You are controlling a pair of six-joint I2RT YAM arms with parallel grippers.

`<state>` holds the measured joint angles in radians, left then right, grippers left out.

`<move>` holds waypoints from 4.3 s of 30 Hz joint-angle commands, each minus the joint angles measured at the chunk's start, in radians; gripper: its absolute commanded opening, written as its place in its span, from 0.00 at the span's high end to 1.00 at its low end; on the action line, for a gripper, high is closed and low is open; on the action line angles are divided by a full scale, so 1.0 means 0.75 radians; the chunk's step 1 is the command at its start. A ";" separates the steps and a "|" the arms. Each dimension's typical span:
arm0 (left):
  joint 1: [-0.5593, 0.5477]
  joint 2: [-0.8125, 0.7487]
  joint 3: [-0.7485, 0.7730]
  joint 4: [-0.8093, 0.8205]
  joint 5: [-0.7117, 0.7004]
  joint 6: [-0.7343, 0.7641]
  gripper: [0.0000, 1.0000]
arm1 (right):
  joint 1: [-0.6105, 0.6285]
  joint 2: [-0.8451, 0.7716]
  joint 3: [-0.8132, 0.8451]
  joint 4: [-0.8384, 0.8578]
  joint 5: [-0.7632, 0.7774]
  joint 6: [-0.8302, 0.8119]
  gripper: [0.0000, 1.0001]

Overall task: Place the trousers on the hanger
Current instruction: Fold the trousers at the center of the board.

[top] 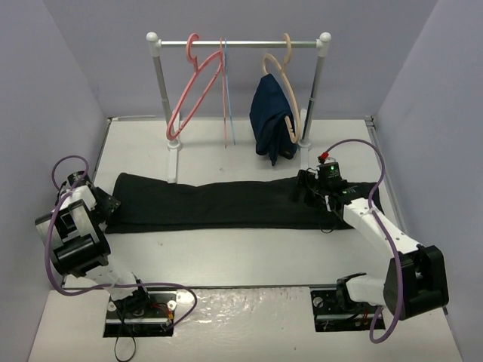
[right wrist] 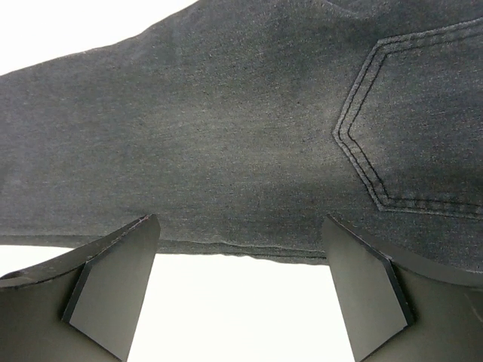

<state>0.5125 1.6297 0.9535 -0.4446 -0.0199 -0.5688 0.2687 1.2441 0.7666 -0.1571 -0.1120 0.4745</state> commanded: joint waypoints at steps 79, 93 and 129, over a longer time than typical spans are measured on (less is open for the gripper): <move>-0.045 -0.309 0.034 -0.230 -0.093 -0.152 0.36 | -0.015 -0.134 -0.032 -0.044 0.030 -0.042 0.13; -0.026 -0.108 0.110 -0.159 -0.132 -0.076 0.41 | -0.017 -0.189 -0.072 -0.048 0.031 -0.022 0.13; -0.013 -0.079 0.161 -0.152 -0.093 -0.041 1.00 | -0.017 -0.158 -0.062 -0.044 0.046 -0.023 0.12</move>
<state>0.4980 1.6066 1.0056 -0.5575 -0.1011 -0.6014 0.2615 1.1255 0.7040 -0.2024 -0.0929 0.4548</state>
